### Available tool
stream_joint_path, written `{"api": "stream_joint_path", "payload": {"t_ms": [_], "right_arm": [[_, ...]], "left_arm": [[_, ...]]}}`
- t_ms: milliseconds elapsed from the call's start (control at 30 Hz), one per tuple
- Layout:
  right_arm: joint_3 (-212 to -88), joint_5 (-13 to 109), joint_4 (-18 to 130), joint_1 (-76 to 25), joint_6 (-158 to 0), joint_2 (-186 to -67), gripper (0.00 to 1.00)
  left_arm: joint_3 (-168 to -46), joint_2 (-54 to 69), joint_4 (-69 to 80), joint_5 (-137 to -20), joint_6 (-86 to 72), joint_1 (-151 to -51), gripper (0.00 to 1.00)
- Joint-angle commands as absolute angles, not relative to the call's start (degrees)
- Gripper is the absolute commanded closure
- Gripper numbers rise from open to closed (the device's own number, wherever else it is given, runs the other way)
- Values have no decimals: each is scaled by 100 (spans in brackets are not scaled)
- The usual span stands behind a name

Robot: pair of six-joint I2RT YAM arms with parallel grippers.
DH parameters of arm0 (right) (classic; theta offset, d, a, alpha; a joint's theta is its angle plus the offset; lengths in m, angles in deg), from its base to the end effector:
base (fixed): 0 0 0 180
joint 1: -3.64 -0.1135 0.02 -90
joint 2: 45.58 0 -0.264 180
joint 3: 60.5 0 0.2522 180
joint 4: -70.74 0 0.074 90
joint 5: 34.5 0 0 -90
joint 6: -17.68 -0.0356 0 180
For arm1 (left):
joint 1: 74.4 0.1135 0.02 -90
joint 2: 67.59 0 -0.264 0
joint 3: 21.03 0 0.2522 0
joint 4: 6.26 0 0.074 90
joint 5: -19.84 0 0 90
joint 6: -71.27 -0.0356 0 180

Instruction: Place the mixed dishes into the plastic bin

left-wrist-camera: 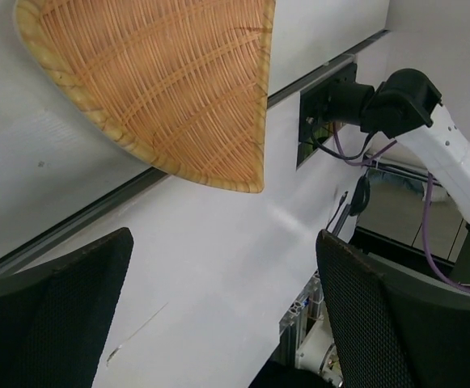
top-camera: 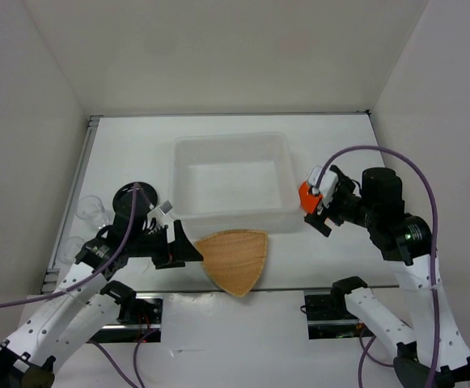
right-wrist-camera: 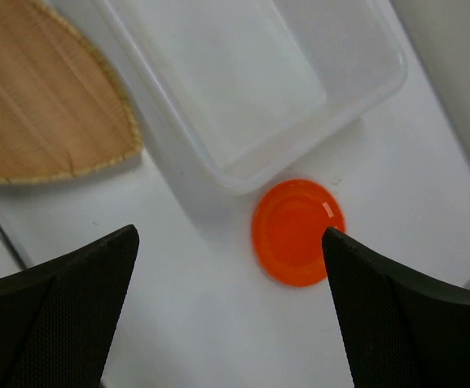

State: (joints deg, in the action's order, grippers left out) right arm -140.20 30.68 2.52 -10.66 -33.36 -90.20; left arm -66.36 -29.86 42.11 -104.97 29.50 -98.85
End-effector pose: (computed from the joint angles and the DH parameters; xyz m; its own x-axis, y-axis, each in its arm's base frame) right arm 0.1199 0.0460 0.3858 -0.0568 -0.6034 -0.7954 -0.7723 0.5315 -0.3481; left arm 0.1185 -0.0762 0.2410 -0.9430 -0.2439 -0.2265 0.0452 0.5803 -0.8132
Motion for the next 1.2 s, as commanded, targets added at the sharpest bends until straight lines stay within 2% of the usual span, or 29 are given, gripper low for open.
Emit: {"api": "stream_joint_path", "payload": {"t_ms": [0,133,167,233,367,467,567,733,767,867,1000,1167], "right_arm": [[-13624,2510,-77,-1112,-720,-8532,2],[-12140,1871,450,-1112,1044,-7049,2],[-11894,1702,450,-1112,1430,-6358,2],[-11330,1316,-38,-1112,2412,-5747,2],[-10951,1077,-331,-1112,2656,-4805,2],[-10811,1312,358,-1112,1972,-4804,2],[-10688,1908,1464,-1112,1087,-5111,2],[-10950,2947,2559,-1112,-154,-6182,2],[-11229,3262,2638,-1112,-740,-6401,2],[-11949,3668,2535,-1112,-1804,-7315,2],[-12260,4082,2384,-1112,-2519,-7695,2],[-12129,4135,2454,-1112,-2583,-7195,2]], "left_arm": [[-6564,-3015,4054,-10559,2874,-9937,0],[-6564,-3269,4256,-10225,3013,-9937,0],[-6564,-3357,4309,-10024,3101,-9937,0],[-6634,-3630,4310,-10022,3381,-9937,0],[-6494,-3841,4037,-10154,3830,-10059,0],[-6319,-3841,3757,-10408,4050,-10305,0],[-5810,-3623,2765,-10787,4725,-10665,0],[-6009,-2526,2342,-10181,4948,-11526,0],[-6141,-2018,2341,-10076,4948,-11823,0],[-6501,-1575,2263,-9750,5009,-12063,0],[-5864,-1670,1623,-9749,5798,-12194,0],[-5019,-2986,1349,-9127,7142,-12318,0]]}}
